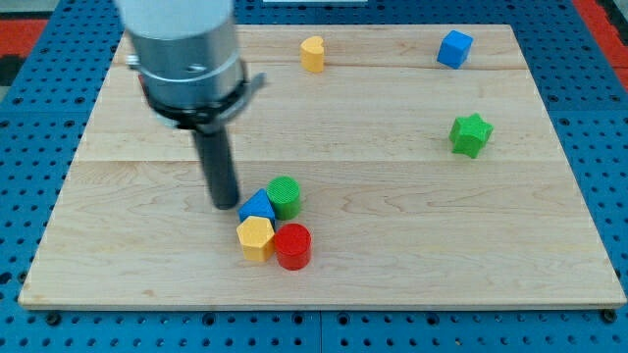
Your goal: Push the red star into the blue triangle
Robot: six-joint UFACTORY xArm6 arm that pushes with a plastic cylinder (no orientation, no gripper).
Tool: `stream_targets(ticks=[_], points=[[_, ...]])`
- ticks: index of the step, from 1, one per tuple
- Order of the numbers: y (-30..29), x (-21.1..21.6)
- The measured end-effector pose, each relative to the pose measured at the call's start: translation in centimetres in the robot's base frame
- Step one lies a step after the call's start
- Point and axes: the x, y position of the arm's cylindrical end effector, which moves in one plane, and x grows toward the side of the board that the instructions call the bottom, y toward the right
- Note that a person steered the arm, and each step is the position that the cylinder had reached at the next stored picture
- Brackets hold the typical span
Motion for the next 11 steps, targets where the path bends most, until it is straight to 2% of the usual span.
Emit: stream_targets(ticks=[1, 2, 4, 5, 6, 11], points=[[-8.8, -0.7], [-12.8, -7.2], [-12.4, -20.3], [-6.3, -19.1], [-5.1, -13.5], [-2.4, -11.9]])
